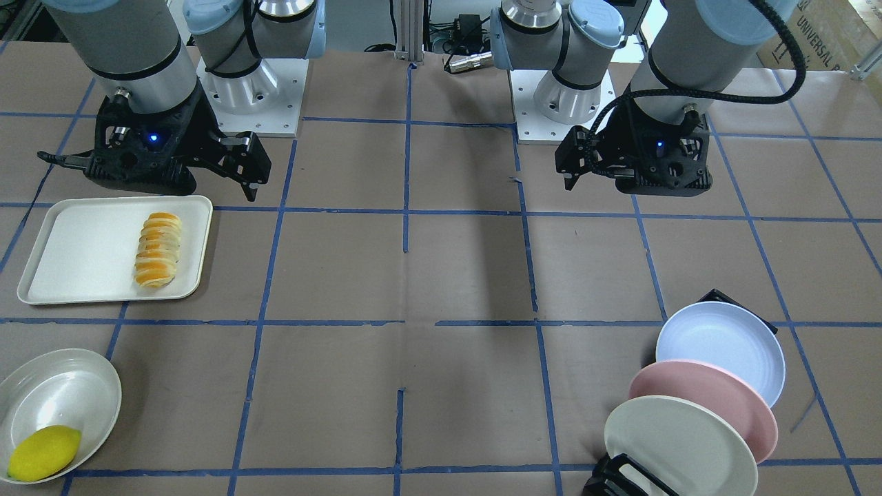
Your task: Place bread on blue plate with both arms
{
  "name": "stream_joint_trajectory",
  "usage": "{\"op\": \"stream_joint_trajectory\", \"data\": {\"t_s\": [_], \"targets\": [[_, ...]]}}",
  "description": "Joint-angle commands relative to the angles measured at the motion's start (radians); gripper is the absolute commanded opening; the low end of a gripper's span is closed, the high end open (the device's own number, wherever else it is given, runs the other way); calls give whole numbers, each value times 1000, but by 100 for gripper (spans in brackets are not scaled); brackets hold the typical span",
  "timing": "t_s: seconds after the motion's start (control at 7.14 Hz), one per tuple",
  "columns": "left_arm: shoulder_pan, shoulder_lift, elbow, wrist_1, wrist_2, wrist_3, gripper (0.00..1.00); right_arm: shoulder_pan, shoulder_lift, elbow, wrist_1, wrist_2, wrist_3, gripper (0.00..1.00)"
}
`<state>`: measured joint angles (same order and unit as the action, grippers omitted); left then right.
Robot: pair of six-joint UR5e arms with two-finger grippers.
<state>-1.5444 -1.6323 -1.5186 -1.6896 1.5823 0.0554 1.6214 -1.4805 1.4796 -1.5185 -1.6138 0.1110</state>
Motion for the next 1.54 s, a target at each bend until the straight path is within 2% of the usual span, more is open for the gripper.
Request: {"op": "stream_joint_trajectory", "data": {"t_s": [0.0, 0.7, 0.84, 0.98, 1.12, 1.4], "targets": [[0, -3, 0, 1, 1, 0, 100, 0, 0, -1, 0, 0, -1, 99], [3, 3, -3, -1, 1, 4, 100, -3, -1, 1, 15, -11, 1, 99], [25, 3, -3, 1, 8, 94, 100, -5, 2, 10, 5, -12, -13, 99], [146, -7, 3, 1, 28, 215, 100, -11, 11, 11, -8, -9, -51, 97], [259, -33, 23, 1, 25, 253, 100, -35, 22, 30, -78, -11, -72, 89], [390, -113, 63, 11, 19, 372, 100, -159, 17, 169, -243, -12, -311, 89]]}}
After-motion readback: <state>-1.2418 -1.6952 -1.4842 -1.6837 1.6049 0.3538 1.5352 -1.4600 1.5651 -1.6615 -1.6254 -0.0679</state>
